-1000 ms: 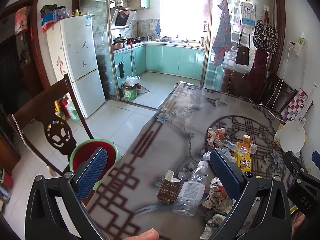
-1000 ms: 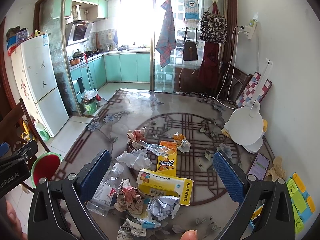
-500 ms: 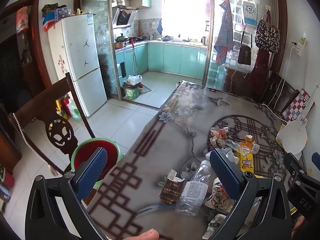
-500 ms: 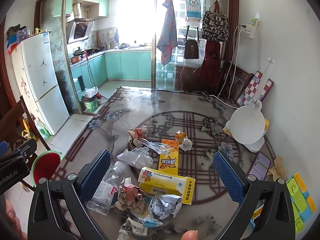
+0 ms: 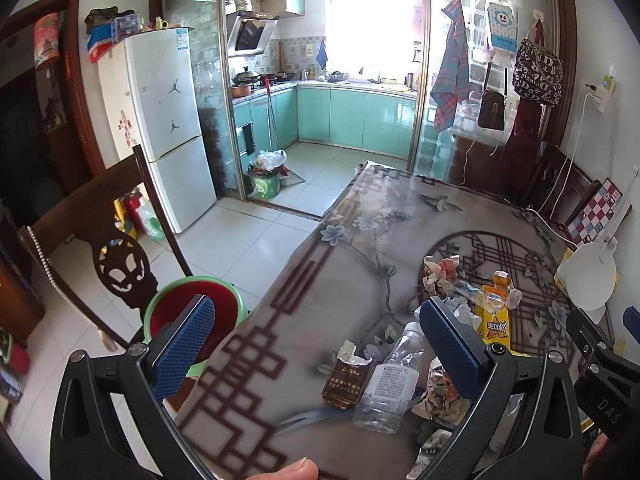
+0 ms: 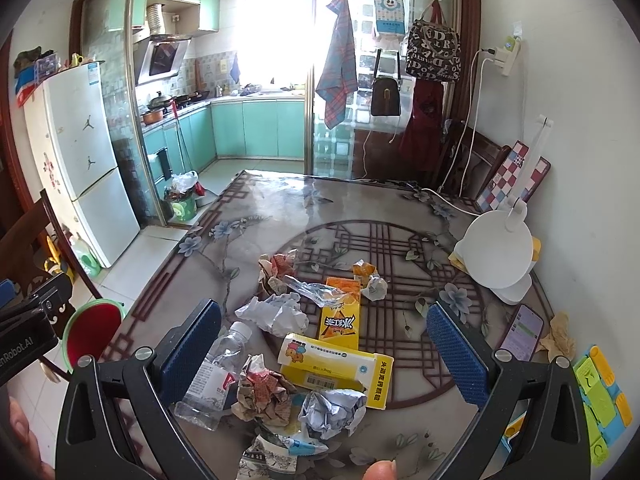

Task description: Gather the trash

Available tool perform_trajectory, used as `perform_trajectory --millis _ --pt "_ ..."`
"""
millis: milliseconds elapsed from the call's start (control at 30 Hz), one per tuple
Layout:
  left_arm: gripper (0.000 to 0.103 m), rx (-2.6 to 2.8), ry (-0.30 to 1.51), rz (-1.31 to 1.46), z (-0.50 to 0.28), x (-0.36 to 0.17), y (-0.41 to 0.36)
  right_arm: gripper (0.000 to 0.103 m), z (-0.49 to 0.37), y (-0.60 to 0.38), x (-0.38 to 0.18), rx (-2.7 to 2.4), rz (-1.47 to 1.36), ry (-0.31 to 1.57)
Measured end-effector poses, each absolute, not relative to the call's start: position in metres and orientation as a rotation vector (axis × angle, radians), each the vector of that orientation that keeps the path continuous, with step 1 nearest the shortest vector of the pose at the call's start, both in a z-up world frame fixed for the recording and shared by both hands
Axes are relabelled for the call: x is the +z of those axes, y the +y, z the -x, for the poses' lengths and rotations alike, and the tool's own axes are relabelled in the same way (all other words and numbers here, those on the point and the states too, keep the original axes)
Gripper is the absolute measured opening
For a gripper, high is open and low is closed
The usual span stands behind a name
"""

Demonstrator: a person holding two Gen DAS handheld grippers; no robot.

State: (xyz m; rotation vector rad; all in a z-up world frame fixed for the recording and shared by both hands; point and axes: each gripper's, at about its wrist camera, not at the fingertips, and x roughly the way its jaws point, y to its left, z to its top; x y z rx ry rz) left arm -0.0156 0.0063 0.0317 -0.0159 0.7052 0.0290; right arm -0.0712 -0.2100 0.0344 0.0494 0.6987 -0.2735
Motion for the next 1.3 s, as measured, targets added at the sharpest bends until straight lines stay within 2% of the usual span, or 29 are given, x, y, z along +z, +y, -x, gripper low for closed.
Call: perform_trajectory --millis 633,733,867,900,933,1067,1133,1300 --pt "0.103 -0.028 0.767 0.000 0.002 0.016 -0.011 0.103 0.061 -0.230 0.023 -0.282 -0.072 0.759" --pt "0.103 -0.109 0.819 -0.046 -0.007 -0.010 -0.021 0.103 0.056 -0.240 0.015 -0.284 -0.083 0.790" --pt "0.103 -0.204 1.034 -0.104 -0.024 -0.082 -0.037 0.103 0.054 -0.259 0.004 -0.268 -0.138 0.842" --pt "0.099 -0.215 1.082 -0.108 -0.027 -0.097 -0.040 0.103 0.053 -0.263 0.000 -0.263 -0.153 0.856" --pt "0.089 -0.227 1.129 -0.110 -0.031 -0.112 -0.044 0.103 0.053 -0.265 -0.003 -0.256 -0.162 0.868" --pt "0.077 -0.290 1.229 -0.100 -0.040 -0.142 -0.057 0.103 0.052 -0.267 -0.020 -0.219 -0.166 0.924" --pt "0.062 -0.313 1.259 -0.106 -0.044 -0.149 -0.063 0.103 0.051 -0.270 -0.032 -0.199 -0.183 0.959" --pt "0.058 -0.359 1.254 -0.055 -0.044 -0.138 -0.056 0.103 0.039 -0.274 -0.063 -0.083 -0.205 1.027"
